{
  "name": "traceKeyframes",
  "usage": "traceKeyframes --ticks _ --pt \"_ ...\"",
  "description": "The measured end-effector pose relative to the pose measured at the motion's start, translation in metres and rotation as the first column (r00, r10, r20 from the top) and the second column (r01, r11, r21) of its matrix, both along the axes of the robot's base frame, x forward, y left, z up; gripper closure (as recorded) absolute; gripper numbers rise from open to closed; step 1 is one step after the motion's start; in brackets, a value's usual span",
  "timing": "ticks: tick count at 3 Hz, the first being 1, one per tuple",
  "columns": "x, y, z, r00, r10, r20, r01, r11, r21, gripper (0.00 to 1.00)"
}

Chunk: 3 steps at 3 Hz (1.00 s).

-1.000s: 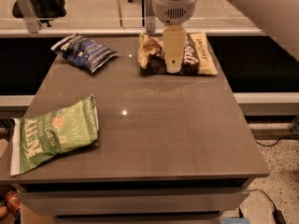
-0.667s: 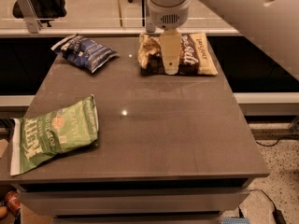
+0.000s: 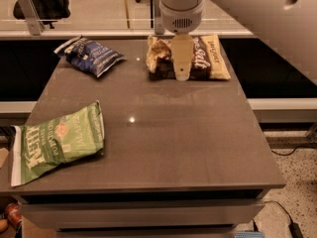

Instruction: Move brown chip bag near green jalapeno chip bag

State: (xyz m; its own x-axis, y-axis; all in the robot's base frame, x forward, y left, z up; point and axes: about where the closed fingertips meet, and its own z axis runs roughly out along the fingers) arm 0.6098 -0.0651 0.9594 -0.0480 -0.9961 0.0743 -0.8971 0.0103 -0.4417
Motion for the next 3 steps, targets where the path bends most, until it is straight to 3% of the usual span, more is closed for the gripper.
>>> traceKeyframes --ticks 3 --pt "0.043 0.005 -0.027 0.9971 0.059 -0.047 -0.061 0.997 -0.037 0.0"
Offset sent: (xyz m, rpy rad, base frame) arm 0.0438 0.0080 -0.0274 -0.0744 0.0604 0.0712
